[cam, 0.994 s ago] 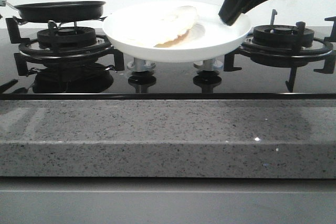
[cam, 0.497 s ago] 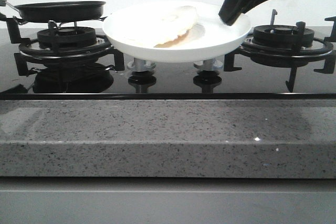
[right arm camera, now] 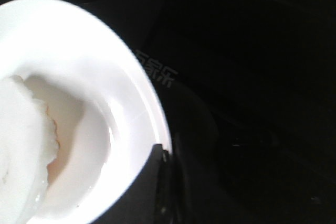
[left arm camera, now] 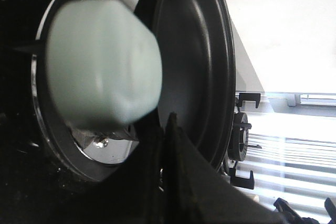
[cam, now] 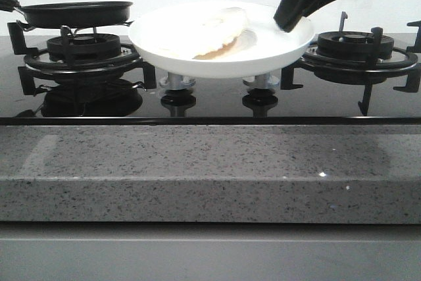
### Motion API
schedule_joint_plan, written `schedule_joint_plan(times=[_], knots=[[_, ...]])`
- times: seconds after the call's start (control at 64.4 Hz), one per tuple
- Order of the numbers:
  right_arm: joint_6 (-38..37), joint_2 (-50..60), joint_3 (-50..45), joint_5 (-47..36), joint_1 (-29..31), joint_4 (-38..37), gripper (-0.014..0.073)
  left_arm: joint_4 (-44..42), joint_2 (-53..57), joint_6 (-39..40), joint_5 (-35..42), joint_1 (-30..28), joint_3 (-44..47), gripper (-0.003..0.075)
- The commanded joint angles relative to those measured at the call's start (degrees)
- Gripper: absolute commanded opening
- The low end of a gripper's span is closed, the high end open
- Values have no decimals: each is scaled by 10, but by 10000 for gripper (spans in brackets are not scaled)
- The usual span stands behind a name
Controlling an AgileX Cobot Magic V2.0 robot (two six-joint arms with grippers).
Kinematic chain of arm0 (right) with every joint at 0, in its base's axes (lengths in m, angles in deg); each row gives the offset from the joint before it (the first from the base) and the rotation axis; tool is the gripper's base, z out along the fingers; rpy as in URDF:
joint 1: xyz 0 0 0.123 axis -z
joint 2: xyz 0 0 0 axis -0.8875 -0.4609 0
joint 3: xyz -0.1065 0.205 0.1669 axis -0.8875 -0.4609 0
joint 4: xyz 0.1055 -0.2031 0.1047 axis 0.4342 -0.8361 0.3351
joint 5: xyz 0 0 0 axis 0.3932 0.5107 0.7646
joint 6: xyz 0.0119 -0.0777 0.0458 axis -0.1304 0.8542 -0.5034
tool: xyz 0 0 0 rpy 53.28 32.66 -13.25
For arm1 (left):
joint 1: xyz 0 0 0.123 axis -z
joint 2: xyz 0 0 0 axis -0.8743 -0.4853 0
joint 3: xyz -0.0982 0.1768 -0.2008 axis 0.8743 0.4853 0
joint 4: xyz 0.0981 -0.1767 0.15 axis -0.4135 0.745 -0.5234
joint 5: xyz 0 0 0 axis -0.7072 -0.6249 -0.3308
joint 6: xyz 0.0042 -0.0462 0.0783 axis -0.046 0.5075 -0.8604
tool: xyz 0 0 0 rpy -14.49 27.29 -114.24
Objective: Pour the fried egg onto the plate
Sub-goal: 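Lower the pan back onto its burner with the left gripper, then open the left gripper and withdraw it from the pan handle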
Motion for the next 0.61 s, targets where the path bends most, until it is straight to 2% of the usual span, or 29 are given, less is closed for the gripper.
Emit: schedule_joint_plan(times=[0.0, 0.233, 0.404, 0.59], knots=[[2, 32, 14, -17, 2, 29, -67, 36, 50, -18, -39, 2, -16, -20], [2, 32, 14, -17, 2, 29, -67, -27, 109, -45, -32, 2, -16, -20], [2, 32, 14, -17, 2, 29, -67, -80, 169, -45, 6, 2, -16, -20], [2, 32, 14, -17, 2, 29, -67, -218, 262, -44, 90, 22, -12, -20]])
